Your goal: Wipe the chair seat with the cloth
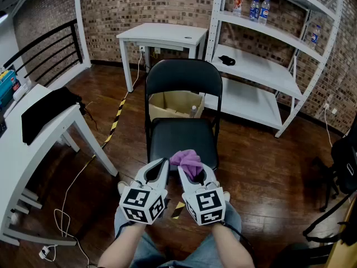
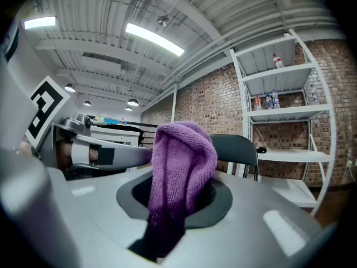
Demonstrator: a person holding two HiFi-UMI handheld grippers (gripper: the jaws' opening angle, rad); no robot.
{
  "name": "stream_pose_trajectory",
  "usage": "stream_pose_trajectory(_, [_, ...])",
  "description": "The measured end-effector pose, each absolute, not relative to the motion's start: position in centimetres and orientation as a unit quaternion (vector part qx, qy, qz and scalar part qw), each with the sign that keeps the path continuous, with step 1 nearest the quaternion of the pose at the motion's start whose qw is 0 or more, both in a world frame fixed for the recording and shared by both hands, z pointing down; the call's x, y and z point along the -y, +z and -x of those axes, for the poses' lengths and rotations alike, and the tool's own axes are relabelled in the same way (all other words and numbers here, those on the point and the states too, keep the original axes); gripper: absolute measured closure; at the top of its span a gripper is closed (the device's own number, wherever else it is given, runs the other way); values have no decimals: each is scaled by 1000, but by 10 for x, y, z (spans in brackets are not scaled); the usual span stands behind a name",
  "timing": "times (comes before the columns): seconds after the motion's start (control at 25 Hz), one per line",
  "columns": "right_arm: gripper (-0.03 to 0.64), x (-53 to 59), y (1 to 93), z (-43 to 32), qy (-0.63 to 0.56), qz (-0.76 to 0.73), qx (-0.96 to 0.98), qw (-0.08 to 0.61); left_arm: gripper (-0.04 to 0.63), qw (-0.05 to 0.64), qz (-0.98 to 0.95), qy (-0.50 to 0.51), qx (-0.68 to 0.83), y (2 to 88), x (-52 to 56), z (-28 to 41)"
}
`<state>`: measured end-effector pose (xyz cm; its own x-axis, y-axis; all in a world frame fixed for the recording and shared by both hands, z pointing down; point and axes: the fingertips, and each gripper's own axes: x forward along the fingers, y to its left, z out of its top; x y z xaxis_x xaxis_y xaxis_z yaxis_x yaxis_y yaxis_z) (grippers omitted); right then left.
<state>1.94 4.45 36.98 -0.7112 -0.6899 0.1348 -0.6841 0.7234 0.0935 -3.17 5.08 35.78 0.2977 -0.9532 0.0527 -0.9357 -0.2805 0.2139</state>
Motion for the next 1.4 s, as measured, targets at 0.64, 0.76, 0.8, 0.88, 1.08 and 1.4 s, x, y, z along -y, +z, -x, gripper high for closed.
stream_pose_trajectory(0.64, [534, 54, 381, 26, -16, -364, 926, 97, 589, 115, -796, -35, 593, 368, 47, 73])
stream_pose_trajectory(0.76, [535, 71, 384, 33, -15, -361, 927, 104, 589, 118, -795, -32, 594, 372, 64, 78])
stream_pose_trajectory(0.8, [535, 76, 385, 35, -15, -360, 927, 106, 589, 119, -794, -31, 595, 373, 69, 81])
stream_pose_trajectory(0.88, [534, 88, 387, 41, -16, -357, 928, 109, 589, 121, -792, -29, 598, 375, 80, 85])
stream_pose_trajectory(1.08, [535, 119, 394, 54, -17, -350, 929, 117, 589, 123, -787, -25, 603, 382, 111, 99])
stream_pose_trajectory(1.4, [535, 170, 408, 78, -16, -340, 930, 137, 589, 125, -782, -24, 611, 389, 157, 118])
